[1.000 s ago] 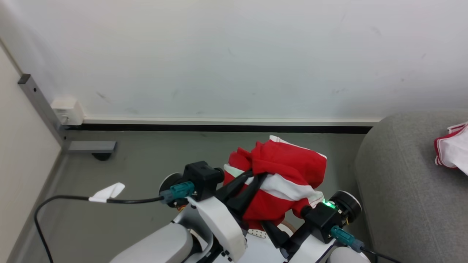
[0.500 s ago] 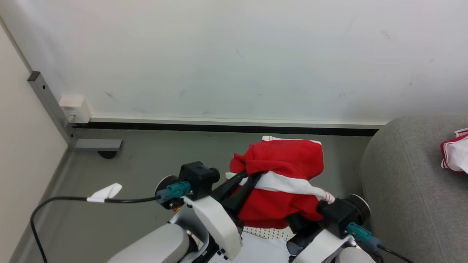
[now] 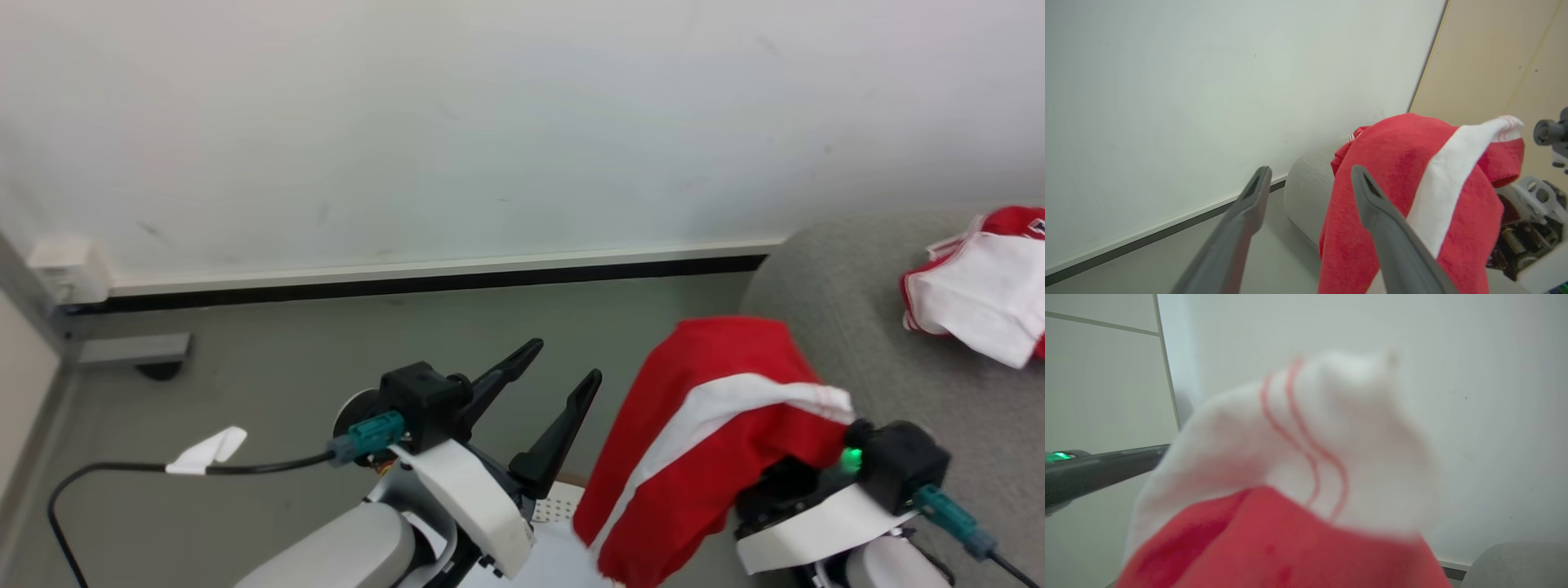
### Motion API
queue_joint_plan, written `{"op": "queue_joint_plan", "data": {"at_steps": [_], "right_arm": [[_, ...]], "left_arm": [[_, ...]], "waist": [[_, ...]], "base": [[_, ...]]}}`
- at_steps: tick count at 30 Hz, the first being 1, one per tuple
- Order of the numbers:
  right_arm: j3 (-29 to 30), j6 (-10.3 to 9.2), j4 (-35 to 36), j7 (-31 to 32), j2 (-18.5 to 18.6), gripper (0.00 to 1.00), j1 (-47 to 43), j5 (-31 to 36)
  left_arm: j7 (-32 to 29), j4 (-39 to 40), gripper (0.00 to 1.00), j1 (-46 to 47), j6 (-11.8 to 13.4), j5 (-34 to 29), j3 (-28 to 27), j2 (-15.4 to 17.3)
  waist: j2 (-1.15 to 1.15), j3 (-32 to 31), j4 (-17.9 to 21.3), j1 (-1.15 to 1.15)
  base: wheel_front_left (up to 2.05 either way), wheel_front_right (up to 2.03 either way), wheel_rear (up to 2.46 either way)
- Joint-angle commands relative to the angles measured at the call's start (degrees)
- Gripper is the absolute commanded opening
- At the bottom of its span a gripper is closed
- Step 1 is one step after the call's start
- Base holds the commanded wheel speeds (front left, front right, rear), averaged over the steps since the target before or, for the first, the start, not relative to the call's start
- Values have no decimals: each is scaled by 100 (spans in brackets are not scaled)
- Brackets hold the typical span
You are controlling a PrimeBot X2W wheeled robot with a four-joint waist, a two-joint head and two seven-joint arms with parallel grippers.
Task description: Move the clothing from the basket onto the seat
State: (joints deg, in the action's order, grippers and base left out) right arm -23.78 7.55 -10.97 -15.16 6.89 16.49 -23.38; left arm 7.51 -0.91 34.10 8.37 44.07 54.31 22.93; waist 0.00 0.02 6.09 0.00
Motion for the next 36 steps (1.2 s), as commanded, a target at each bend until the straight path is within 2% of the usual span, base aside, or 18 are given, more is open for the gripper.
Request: {"op": "queue_joint_plan", "data": {"at_steps": [1, 8, 14, 21, 29, 36], "right_arm": [[200, -13, 101, 3, 106, 0, -43, 71], [807, -13, 383, 2, 340, 0, -201, 140], [1391, -13, 686, 3, 376, 0, -497, 185], [1598, -13, 919, 3, 355, 0, -760, 253], [1884, -13, 1113, 2, 436, 0, -699, 150], [2384, -13, 924, 5, 741, 0, 32, -272]], "left_arm": [[98, 31, 100, -81, 20, -73, -8, 49], [373, 80, 100, -76, -30, -256, 11, 66], [518, 75, 100, -95, -35, -397, 57, 59], [529, -2, 100, -18, -57, -557, 176, 25], [484, -39, 100, 131, -72, -644, 237, 0], [306, 71, 100, 386, -111, -677, 213, 116]], "waist": [[0, 97, 358, 0], [0, 261, 1008, 0], [0, 439, 1656, 0], [0, 616, 2190, 0], [0, 876, 2343, 0], [0, 1439, 2107, 0]], "base": [[0, 0, 0], [0, 0, 0], [0, 0, 0], [0, 0, 0], [0, 0, 0], [0, 0, 0]]}}
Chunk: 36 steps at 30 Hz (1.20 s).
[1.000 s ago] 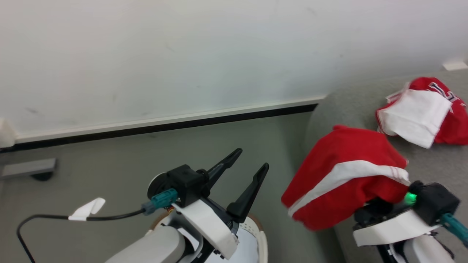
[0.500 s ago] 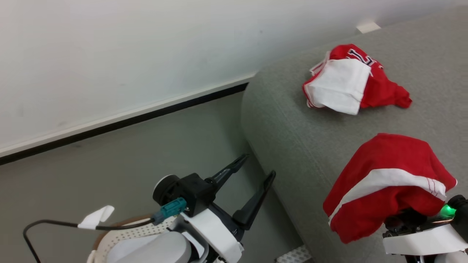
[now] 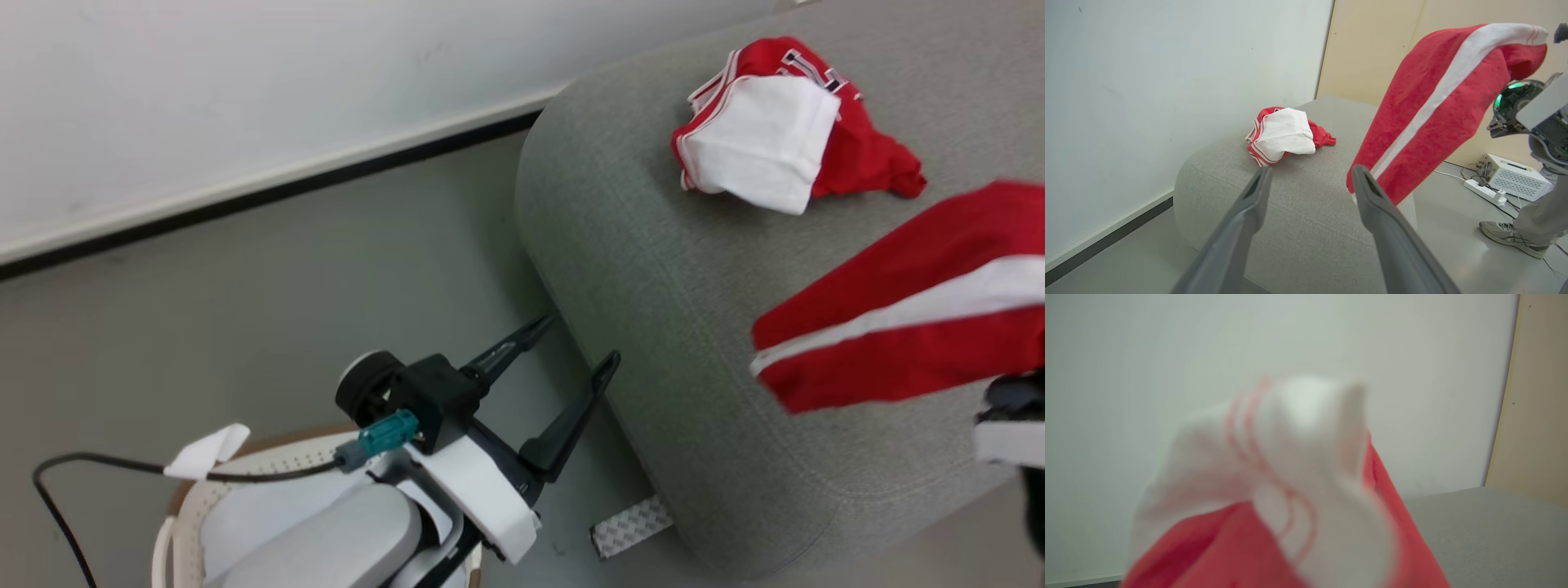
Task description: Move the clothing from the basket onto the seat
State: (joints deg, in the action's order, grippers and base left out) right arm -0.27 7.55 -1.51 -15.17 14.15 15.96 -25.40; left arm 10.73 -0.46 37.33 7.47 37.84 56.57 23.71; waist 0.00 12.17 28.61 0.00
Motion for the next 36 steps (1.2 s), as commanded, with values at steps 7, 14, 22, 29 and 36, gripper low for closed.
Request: {"op": "queue_joint_plan", "data": {"at_steps": [7, 14, 22, 29, 36], "right_arm": [[770, -13, -778, 157, 672, 0, 1205, -659], [1285, -13, -2040, 440, 1396, 0, 2294, -694], [784, -13, -3761, 1436, 1977, 6, 2835, -74], [-136, -14, -4200, 1984, 2236, 100, 2769, -405], [-1040, -14, -4121, 2501, 2549, 100, 2344, -959]], "left_arm": [[-313, 349, 100, 456, -12, -188, -122, 355], [-466, 576, 100, 683, 9, -271, -209, 600], [-340, 573, 100, 734, 52, -245, -325, 642], [-155, 445, 100, 629, 70, -128, -374, 592], [63, 200, 100, 292, 104, 84, -412, 550]], "waist": [[0, 1245, -685, 0], [0, 2004, -1172, 0], [0, 2229, -1515, 0], [0, 1969, -1556, 0], [0, 1233, -1396, 0]], "base": [[0, 0, 0], [0, 0, 0], [0, 0, 0], [0, 0, 0], [0, 0, 0]]}}
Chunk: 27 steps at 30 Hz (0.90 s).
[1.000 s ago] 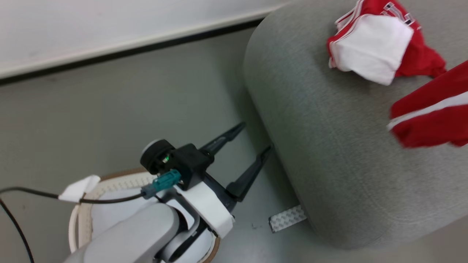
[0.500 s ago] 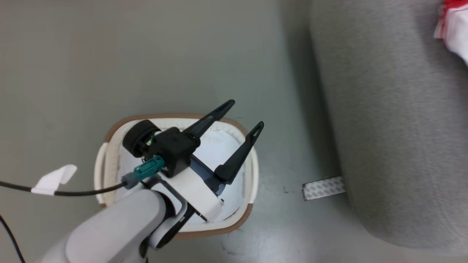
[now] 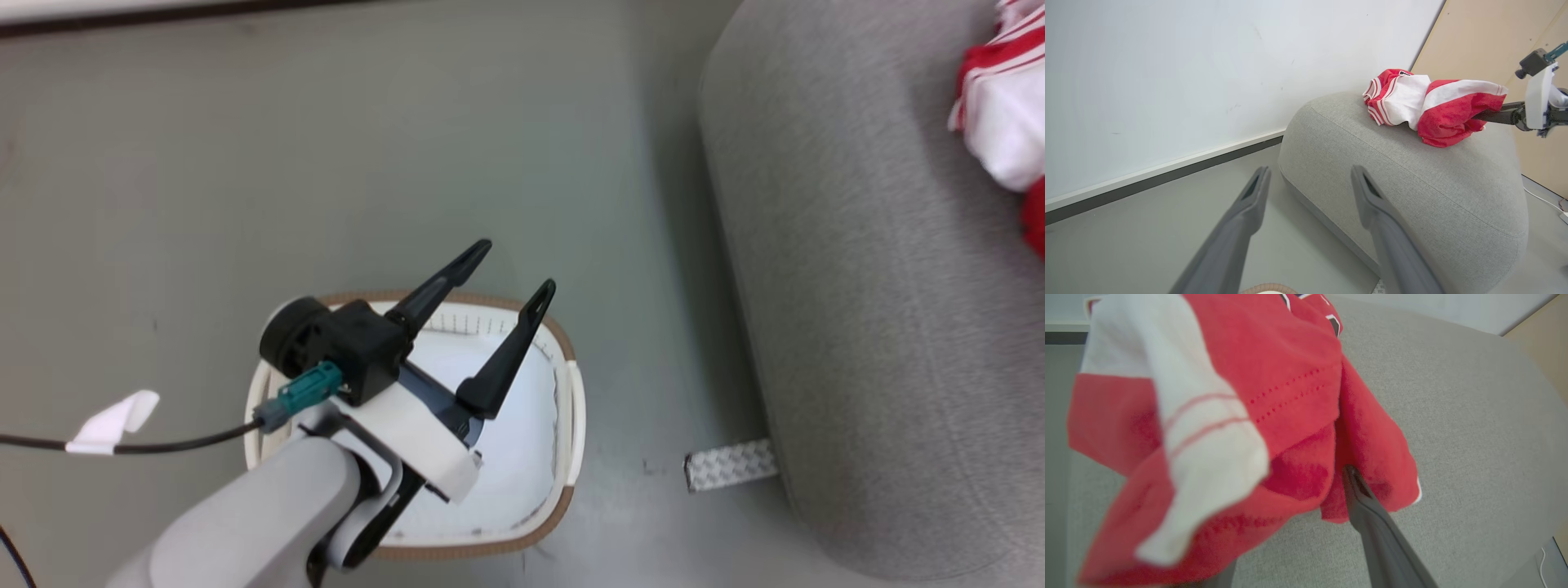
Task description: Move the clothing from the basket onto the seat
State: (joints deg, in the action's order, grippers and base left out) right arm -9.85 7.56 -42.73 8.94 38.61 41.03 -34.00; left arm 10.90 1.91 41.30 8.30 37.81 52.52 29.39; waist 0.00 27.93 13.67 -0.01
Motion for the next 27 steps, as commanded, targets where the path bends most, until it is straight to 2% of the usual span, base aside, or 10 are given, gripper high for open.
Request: {"op": "queue_joint_plan", "data": {"at_steps": [1, 7, 10, 15, 20, 27], "right_arm": [[-219, -15, 76, 219, 197, 100, -239, -209], [-750, -15, 579, 942, 880, 100, -827, -910], [-768, -15, 887, 1112, 1219, 100, -1061, -1180], [-486, -14, 1402, 710, 1459, 100, -1236, -1195], [-37, -14, 2094, 115, 1125, 100, -1408, -872], [287, -15, 3198, -595, -43, 100, -1814, -452]], "left_arm": [[81, -69, 100, -168, 32, 123, -17, -30], [291, -177, 100, -643, 166, 322, -191, -4], [341, -162, 100, -914, 257, 436, -345, 64], [397, -42, 100, -1298, 432, 548, -656, 184], [425, 162, 100, -1819, 758, 705, -1331, 355], [422, 438, 100, -2729, 1024, 574, -2412, 494]], "waist": [[0, -469, 113, 1], [0, -1262, 145, 1], [0, -1606, 79, 1], [0, -1974, -85, 1], [0, -2391, -341, 1], [0, -2704, -670, 1]], "base": [[0, 0, 0], [0, 0, 0], [0, 0, 0], [0, 0, 0], [0, 0, 0], [0, 0, 0]]}}
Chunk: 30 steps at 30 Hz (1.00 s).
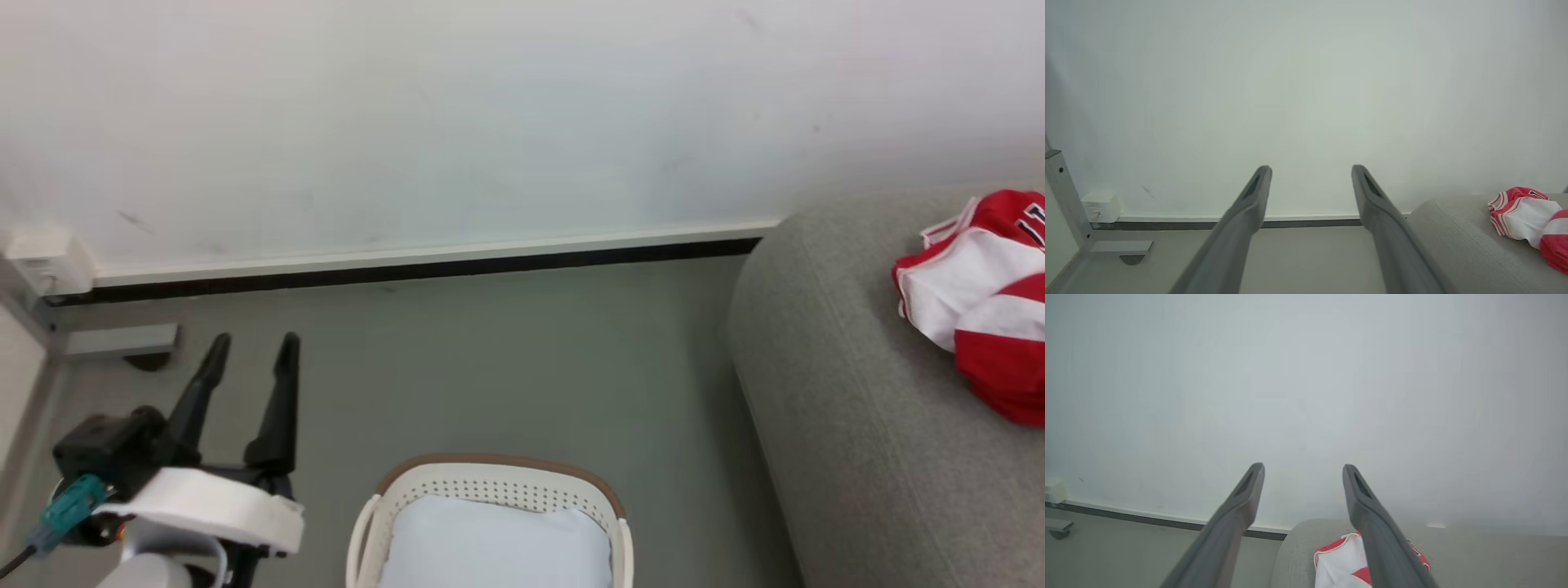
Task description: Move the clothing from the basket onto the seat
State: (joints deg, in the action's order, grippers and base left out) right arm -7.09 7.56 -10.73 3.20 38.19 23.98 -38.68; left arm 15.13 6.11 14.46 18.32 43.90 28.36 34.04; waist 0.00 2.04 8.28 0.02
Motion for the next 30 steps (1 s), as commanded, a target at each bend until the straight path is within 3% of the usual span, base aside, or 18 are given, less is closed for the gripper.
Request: {"op": "queue_joint_plan", "data": {"at_steps": [1, 8, 15, 22, 30], "right_arm": [[54, -15, 102, -117, -198, 100, -191, 98], [82, -15, 738, -907, -1518, 100, -1013, 834], [1, -14, 500, -1696, -2586, 100, -1811, 1527], [-107, -14, 118, -1829, -3127, 100, -2112, 2074], [-238, -15, -42, -1841, -3203, 100, -1926, 2271]], "left_arm": [[0, 24, 100, -158, 38, -51, -115, 11], [1, 32, 100, -845, -130, -274, -869, -400], [0, -154, 100, -1391, -410, -908, -1581, -1128], [1, -657, 100, -1701, -965, -1668, -1974, -1725], [2, -977, 100, -1619, -1458, -2107, -2367, -2127]], "waist": [[0, -131, -180, -2], [0, -198, -434, -2], [0, -265, -577, -2], [0, -296, -601, -2], [0, -296, -598, -2]], "base": [[0, 0, 0], [0, 0, 0], [0, 0, 0], [0, 0, 0], [0, 0, 0]]}}
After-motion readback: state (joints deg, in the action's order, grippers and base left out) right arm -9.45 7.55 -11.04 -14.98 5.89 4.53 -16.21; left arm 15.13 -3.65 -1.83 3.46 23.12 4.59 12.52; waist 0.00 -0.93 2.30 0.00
